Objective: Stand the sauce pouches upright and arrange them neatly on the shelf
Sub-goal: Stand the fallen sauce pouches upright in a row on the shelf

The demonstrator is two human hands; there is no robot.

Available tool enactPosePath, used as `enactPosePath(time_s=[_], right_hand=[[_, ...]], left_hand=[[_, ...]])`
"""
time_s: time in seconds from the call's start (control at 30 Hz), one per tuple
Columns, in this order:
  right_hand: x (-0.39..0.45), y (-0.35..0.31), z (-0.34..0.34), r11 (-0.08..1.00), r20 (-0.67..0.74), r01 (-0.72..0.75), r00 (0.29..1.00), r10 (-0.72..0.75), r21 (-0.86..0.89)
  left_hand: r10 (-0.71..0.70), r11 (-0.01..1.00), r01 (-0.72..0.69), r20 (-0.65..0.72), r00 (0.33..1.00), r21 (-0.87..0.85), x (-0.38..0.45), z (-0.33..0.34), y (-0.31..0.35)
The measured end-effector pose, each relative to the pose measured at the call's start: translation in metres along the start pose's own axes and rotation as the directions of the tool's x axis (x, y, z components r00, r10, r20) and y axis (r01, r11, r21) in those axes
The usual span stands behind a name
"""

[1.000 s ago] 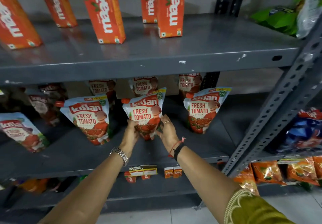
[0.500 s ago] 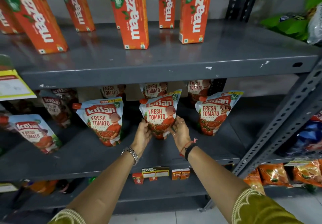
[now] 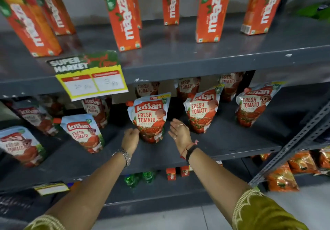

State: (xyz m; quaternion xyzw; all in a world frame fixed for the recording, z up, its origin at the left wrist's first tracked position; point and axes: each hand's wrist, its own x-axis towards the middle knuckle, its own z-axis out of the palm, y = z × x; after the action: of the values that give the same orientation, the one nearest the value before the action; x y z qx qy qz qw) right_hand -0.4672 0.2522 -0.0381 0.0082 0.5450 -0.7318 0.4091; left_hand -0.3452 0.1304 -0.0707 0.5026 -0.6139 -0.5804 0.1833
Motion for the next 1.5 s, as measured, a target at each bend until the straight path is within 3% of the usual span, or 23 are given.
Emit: enactPosePath(time_s=[0.1, 0.2, 0.5, 0.7, 0.77, 0.87, 0.97, 1.07, 1.13, 1.3, 1.5], right_hand=[[-0.008, 0.003, 0.029, 0.998, 0.109, 0.06, 0.992, -0.062, 0.02], [-0.013, 0.006, 0.045, 0.992, 0.131, 0.116, 0.984, -0.123, 0.059], [-0.004, 0.004, 0.041, 0.989, 0.108, 0.106, 0.987, -0.117, 0.105], [0.002, 0.032, 0.023, 0.991, -0.129, 0.095, 0.986, -0.106, -0.091], [0.002, 0.052, 0.02, 0.976, -0.144, 0.08, 0.983, -0.111, -0.201], [-0.004, 0.08, 0.033, 0.966, -0.112, 0.067, 0.989, -0.097, -0.248], [-0.013, 0.105, 0.07, 0.955, 0.014, 0.041, 0.999, -0.039, -0.295], [-0.019, 0.127, 0.119, 0.958, 0.095, 0.019, 0.995, 0.009, -0.285], [-0.024, 0.139, 0.156, 0.974, 0.114, 0.003, 0.993, 0.023, -0.225], [-0.021, 0.165, 0.217, 0.989, 0.061, 0.016, 0.998, -0.007, -0.149], [-0.014, 0.17, 0.239, 0.996, -0.046, 0.052, 0.997, -0.056, -0.075]], left_hand=[[-0.009, 0.965, 0.039, 0.116, 0.993, -0.26, -0.019, 0.001, 0.028], [0.013, 0.918, 0.068, 0.202, 0.979, -0.39, -0.023, 0.007, 0.038], [0.04, 0.888, 0.065, 0.218, 0.975, -0.456, -0.008, 0.006, 0.027], [-0.03, 0.914, 0.033, 0.013, 0.999, -0.405, -0.01, -0.016, -0.001], [-0.064, 0.925, 0.046, -0.035, 0.997, -0.378, -0.009, -0.038, -0.024], [-0.121, 0.939, 0.074, -0.12, 0.985, -0.335, -0.008, -0.084, -0.058], [-0.156, 0.961, 0.091, -0.241, 0.958, -0.262, 0.001, -0.135, -0.07], [-0.167, 0.968, 0.105, -0.278, 0.946, -0.226, 0.021, -0.182, -0.071], [-0.158, 0.977, 0.119, -0.227, 0.961, -0.174, 0.032, -0.206, -0.066], [-0.082, 0.985, 0.096, 0.1, 0.992, -0.143, 0.034, -0.219, -0.04], [0.018, 0.99, 0.015, 0.231, 0.973, -0.142, 0.046, -0.226, -0.04]])
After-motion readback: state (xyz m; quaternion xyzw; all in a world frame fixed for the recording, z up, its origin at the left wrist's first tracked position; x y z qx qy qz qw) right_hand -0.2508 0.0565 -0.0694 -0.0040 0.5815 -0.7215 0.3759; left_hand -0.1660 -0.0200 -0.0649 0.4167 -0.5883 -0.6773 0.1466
